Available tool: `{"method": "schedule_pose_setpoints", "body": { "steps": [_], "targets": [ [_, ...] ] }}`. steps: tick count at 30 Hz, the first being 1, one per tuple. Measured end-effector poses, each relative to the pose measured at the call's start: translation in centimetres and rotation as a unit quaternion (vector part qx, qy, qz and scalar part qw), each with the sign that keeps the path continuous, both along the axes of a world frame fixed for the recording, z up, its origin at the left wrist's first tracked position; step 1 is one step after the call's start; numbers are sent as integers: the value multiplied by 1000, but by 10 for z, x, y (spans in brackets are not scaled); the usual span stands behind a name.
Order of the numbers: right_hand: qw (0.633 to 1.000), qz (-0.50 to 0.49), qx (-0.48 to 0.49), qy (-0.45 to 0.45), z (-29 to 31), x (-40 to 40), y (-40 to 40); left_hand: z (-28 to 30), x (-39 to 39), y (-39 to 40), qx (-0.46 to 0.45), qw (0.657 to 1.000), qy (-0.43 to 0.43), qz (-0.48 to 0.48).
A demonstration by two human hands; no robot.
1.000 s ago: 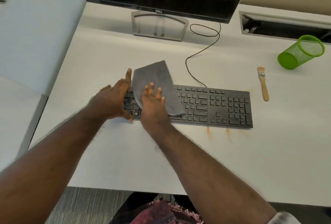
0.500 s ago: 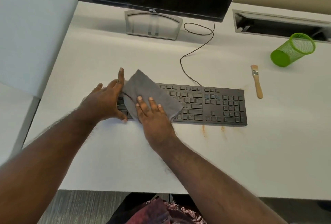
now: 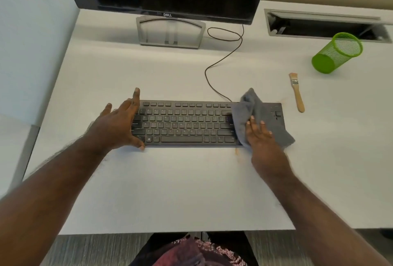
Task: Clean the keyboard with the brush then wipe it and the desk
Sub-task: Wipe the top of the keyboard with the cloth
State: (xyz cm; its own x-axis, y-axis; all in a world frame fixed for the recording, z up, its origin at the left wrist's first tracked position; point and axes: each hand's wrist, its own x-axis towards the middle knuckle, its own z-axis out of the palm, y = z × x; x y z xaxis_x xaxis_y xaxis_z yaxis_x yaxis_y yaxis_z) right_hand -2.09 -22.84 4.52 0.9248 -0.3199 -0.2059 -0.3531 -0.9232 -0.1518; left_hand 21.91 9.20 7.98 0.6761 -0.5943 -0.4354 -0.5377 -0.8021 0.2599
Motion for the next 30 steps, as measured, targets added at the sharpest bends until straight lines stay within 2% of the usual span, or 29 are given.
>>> {"method": "schedule_pose_setpoints", "body": {
  "steps": [4, 7, 9, 11, 16, 21, 24, 30],
  "targets": [
    [996, -84, 28, 7, -1, -6, -25, -1, 0, 0, -2, 1000, 1, 7],
    [973, -214, 83, -27, 2, -5, -36, -1, 0, 1, -3, 1000, 4, 8],
    [959, -246, 130, -58, 7, 0, -41, -1, 0, 1, -5, 1000, 7, 8],
    [957, -242, 152, -58, 11, 12, -45, -1, 0, 1, -7, 1000, 8, 11],
    [967, -225, 112, 25, 17, 50, -33, 4, -4, -6, 0, 1000, 14, 15],
    [982, -114, 147, -22, 23, 71, 24, 7, -5, -11, 10, 1000, 16, 17],
    [992, -29, 125, 4, 16, 88, 54, 8, -4, -10, 24, 999, 12, 18],
    [998, -10, 61, -13, 17, 65, 17, 7, -3, -11, 32, 999, 12, 28]
  ]
}}
